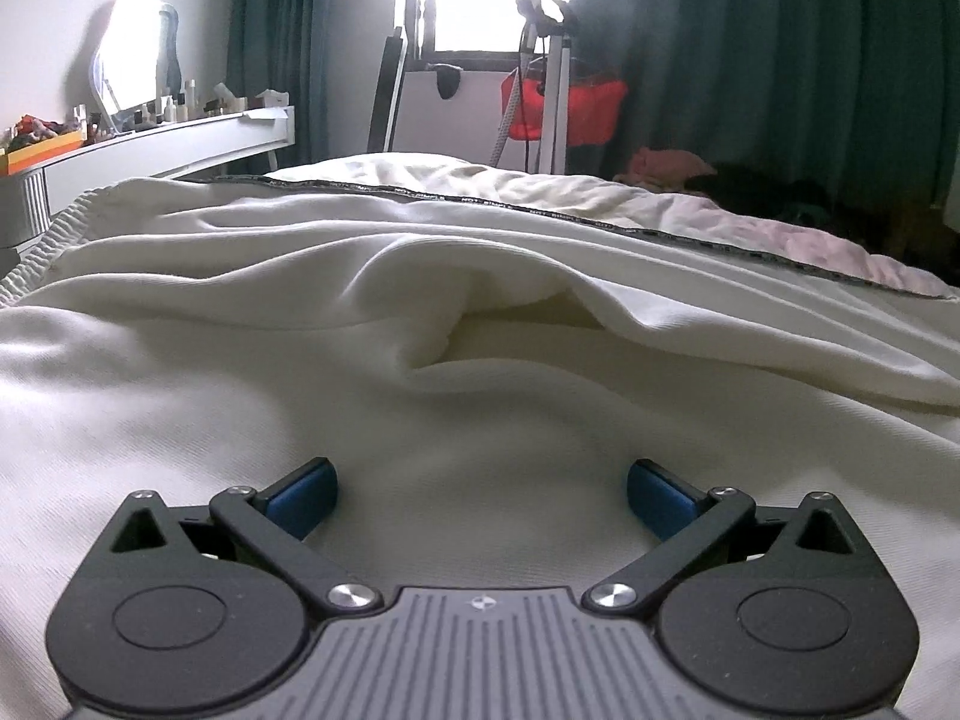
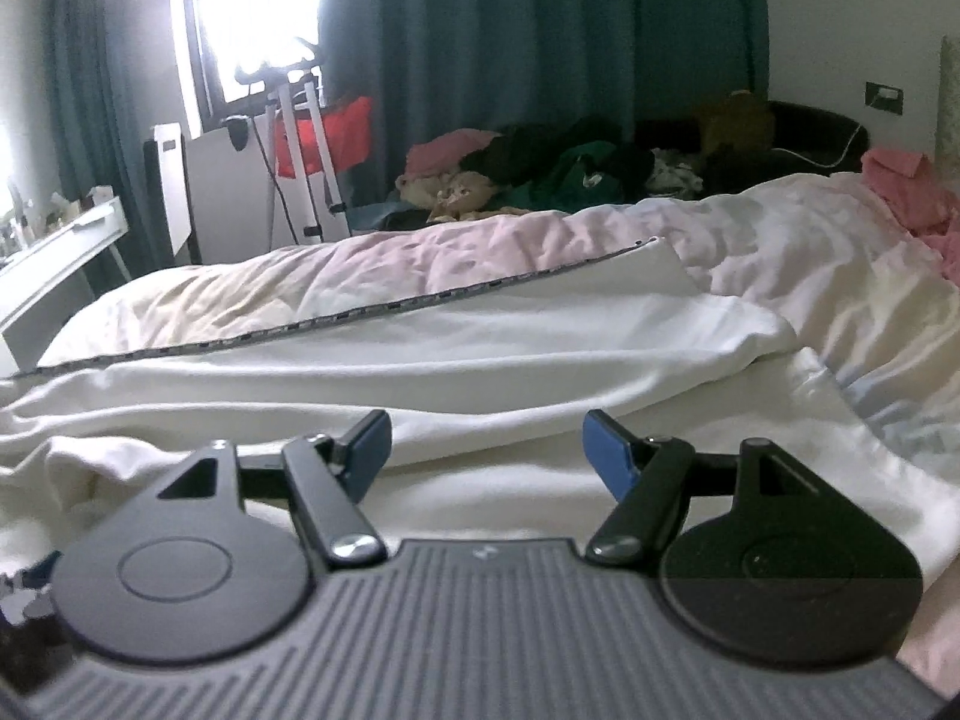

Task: Fold clothes

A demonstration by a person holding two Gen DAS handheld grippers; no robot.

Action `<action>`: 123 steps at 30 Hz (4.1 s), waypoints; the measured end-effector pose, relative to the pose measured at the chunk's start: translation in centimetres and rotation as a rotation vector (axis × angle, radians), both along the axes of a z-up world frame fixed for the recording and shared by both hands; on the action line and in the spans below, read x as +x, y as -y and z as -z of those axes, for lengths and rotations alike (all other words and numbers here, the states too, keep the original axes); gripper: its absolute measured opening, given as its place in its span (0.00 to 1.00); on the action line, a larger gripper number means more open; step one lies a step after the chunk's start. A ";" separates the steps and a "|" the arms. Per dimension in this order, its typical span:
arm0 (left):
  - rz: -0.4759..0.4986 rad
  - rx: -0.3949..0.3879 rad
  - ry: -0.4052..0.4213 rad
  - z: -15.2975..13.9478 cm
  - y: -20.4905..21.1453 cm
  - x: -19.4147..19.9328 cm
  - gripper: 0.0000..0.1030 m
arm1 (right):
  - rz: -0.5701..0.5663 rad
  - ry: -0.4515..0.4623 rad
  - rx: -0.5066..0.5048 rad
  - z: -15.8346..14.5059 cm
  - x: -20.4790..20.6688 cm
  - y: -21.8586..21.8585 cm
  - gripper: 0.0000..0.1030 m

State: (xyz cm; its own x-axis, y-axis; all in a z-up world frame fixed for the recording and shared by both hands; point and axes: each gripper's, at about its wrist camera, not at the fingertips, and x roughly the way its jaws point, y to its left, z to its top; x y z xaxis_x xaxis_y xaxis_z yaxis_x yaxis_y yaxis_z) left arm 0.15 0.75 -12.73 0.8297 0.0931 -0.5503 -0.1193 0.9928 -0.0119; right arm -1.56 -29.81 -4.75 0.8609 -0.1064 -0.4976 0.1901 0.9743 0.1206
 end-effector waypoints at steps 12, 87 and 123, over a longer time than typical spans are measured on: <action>0.001 0.000 -0.001 0.0 0.0 0.1 1.00 | 0.011 -0.001 -0.015 0.1 0.0 -0.5 0.70; 0.002 0.000 -0.001 0.0 -0.1 0.2 1.00 | 0.111 -0.028 0.213 0.7 0.2 3.2 0.70; 0.002 -0.003 0.000 0.1 -0.2 0.2 1.00 | 0.254 -0.023 0.339 0.3 -3.3 7.8 0.70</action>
